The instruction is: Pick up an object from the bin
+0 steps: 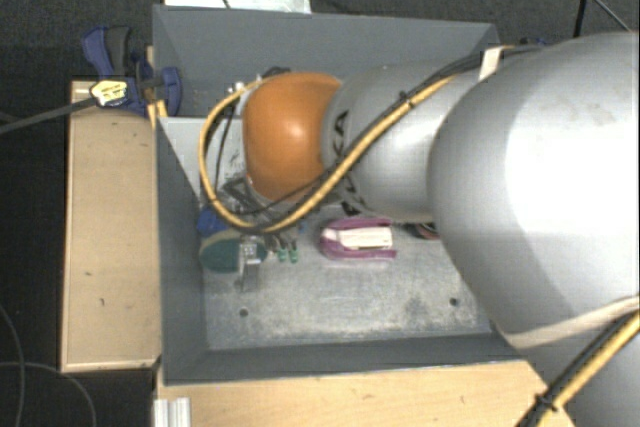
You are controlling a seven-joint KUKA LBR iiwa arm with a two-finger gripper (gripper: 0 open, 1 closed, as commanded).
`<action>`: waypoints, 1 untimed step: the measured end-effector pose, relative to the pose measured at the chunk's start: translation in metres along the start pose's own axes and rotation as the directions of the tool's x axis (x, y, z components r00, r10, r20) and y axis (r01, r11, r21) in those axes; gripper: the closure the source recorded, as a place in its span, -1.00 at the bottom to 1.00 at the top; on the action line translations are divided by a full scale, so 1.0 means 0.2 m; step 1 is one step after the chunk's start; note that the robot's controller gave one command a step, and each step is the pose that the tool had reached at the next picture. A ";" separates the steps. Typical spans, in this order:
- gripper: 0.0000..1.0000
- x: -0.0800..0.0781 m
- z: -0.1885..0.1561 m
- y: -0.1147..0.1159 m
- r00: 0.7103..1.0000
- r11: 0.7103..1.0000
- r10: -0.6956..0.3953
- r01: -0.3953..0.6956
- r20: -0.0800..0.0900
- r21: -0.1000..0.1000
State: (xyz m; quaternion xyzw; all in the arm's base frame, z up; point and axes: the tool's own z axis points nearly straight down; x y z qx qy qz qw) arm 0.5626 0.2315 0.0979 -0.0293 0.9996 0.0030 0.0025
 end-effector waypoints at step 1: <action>1.00 0.00 0.00 -0.03 1.000 1.000 0.009 -0.009 -0.002 0.004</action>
Offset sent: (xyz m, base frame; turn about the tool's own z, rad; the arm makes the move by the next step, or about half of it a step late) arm 0.0000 0.0000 0.0000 0.0000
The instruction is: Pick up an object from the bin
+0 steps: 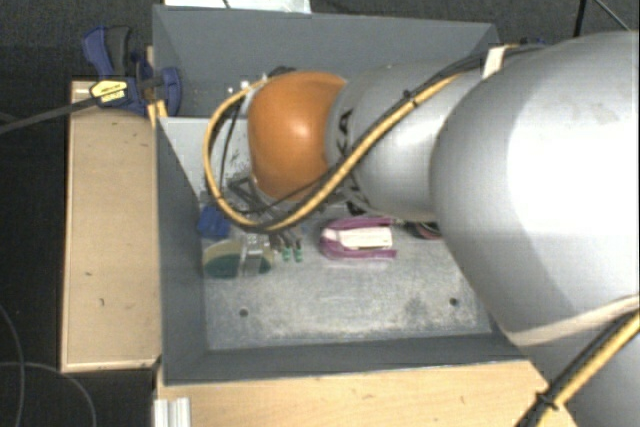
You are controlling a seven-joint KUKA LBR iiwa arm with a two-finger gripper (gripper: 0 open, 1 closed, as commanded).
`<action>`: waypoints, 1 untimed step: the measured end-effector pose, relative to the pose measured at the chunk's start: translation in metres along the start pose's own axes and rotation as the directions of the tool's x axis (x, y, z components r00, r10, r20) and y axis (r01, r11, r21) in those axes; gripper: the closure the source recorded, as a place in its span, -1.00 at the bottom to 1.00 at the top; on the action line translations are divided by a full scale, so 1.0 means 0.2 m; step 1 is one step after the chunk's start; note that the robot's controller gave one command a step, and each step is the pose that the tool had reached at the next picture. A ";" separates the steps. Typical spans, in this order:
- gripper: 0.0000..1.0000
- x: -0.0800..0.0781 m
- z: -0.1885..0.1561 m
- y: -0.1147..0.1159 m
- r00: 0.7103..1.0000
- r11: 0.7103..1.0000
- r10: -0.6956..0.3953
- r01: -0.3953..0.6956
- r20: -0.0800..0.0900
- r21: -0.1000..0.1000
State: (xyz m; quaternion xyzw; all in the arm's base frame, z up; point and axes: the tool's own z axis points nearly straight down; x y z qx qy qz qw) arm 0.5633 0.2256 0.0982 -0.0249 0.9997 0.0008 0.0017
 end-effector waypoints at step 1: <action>-1.00 0.00 0.00 0.00 1.000 1.000 0.001 -0.001 -0.001 0.000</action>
Offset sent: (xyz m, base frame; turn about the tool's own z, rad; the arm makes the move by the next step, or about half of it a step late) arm 0.0000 0.0000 0.0000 0.0000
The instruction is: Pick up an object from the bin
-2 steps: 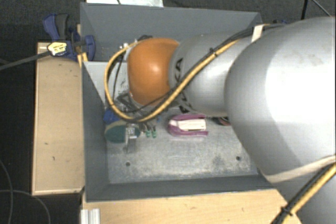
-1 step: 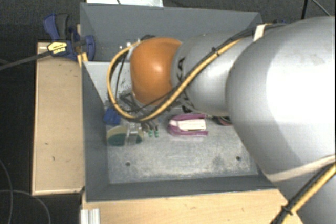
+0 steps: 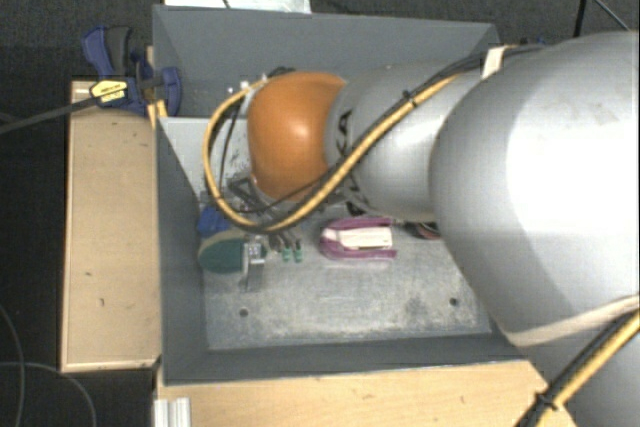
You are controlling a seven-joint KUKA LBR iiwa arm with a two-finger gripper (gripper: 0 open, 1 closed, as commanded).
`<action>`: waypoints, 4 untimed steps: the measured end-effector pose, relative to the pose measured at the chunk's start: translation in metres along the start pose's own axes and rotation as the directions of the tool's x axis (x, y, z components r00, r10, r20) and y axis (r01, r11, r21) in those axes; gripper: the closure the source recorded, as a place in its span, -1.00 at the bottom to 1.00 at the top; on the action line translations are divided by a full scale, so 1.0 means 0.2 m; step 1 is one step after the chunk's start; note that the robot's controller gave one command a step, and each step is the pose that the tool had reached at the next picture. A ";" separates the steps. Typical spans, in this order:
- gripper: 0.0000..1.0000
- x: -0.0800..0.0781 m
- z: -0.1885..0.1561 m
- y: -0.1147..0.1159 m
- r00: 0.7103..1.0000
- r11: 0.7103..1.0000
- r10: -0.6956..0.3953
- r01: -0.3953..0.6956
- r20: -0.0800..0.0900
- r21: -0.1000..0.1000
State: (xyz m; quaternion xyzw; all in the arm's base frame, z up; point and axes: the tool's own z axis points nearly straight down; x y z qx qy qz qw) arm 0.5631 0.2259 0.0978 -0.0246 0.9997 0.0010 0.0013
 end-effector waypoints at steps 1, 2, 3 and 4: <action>1.00 0.00 0.00 0.00 1.000 1.000 0.003 -0.003 0.000 0.000; 1.00 0.02 -0.43 0.06 1.000 1.000 -0.019 0.019 0.007 -0.002; 1.00 0.26 -0.04 -0.01 0.921 0.921 -0.388 0.388 -0.008 0.000; 1.00 0.30 -0.52 -0.05 0.921 0.921 -0.389 0.389 0.006 0.001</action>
Offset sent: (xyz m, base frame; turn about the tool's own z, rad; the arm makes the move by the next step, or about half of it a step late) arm 0.0000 0.0000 0.0000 0.0000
